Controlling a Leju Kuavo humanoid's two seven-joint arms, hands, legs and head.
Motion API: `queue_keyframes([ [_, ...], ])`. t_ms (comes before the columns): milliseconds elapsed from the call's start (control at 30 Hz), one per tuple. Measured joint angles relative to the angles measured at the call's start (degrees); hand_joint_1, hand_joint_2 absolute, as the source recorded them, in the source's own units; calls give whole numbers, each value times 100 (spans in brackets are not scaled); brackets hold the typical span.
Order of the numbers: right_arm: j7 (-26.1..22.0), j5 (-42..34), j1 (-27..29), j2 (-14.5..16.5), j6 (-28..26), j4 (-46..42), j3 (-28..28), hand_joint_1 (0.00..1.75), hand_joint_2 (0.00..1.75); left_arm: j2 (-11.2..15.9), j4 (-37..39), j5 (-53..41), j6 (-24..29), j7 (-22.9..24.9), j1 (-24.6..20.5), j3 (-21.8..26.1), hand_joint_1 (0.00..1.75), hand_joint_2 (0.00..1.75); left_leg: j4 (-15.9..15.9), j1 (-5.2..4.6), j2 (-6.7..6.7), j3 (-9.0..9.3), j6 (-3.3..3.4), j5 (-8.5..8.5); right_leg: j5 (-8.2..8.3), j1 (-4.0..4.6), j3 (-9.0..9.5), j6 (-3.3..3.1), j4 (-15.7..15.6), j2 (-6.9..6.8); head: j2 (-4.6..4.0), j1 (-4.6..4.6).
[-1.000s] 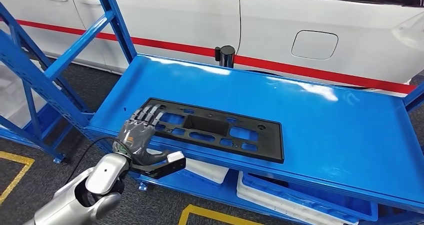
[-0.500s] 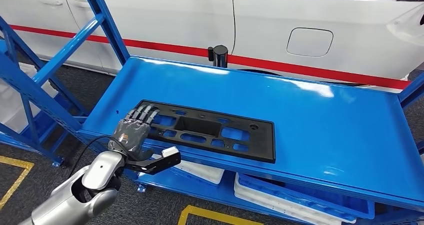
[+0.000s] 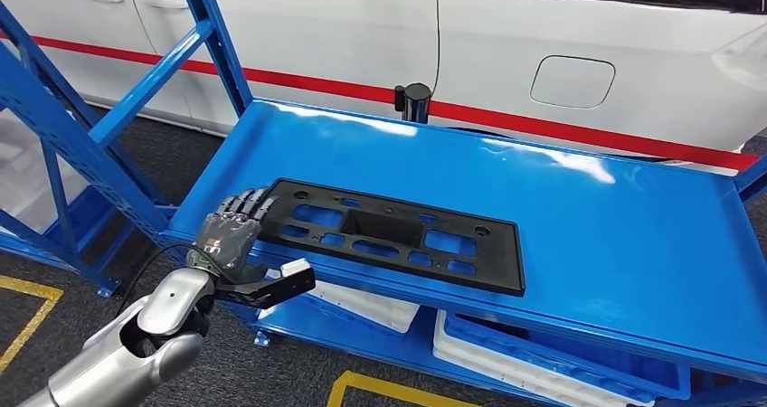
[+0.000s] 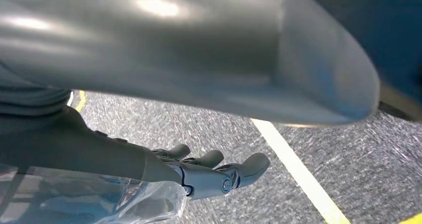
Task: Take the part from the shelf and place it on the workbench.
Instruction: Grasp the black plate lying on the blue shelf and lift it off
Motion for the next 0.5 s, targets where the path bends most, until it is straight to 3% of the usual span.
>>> queue_keyframes([
  [67, 1, 12, -8, -2, 9, 0, 1, 0, 0, 1, 48, 21, 24, -58, -25, 0, 0, 175, 13, -27, -4, -14, -30, -10, 135, 12, 216, -28, -486, 4, 1, -2],
  [200, 1, 20, -5, 2, 17, 0, 2, 0, 0, -1, 115, 24, 42, -110, -72, 0, 0, 175, 90, -6, 0, -72, -130, -74, 156, 1, 225, -101, -571, 16, 1, -7],
  [267, 1, 41, -12, 1, 19, 0, 3, 0, 0, -2, 160, 30, 57, -149, -109, -2, 0, 175, 583, 29, 7, -295, -209, -360, 173, -26, 227, -144, -585, 17, 2, -20],
  [333, 1, 69, -10, -1, 29, 0, 9, 0, 0, -5, 228, 45, 74, -214, -133, -14, 0, 175, 1411, 63, 9, -677, -276, -706, 174, -28, 222, -156, -583, 16, 2, -29],
  [367, 1, 78, -8, -1, 34, 0, 14, 0, 0, -9, 267, 51, 81, -248, -136, -24, 0, 175, 1695, 78, 10, -817, -296, -777, 174, -28, 221, -157, -582, 17, 2, -30],
  [400, 1, 83, -6, -1, 39, 0, 22, 0, 0, -16, 304, 55, 88, -280, -143, -37, 0, 175, 1774, 90, 10, -860, -307, -743, 173, -28, 224, -156, -582, 18, 2, -30],
  [433, 1, 88, -6, -1, 40, 0, 32, 0, 0, -27, 341, 57, 96, -310, -161, -49, 0, 175, 1595, 100, 11, -781, -311, -601, 171, -29, 230, -153, -581, 19, 2, -31],
  [500, 1, 97, -11, 0, 42, 0, 49, 0, 0, -59, 413, 65, 110, -350, -232, -76, 0, 175, 742, 113, 12, -378, -302, -209, 163, -29, 250, -135, -582, 22, 1, -31],
])
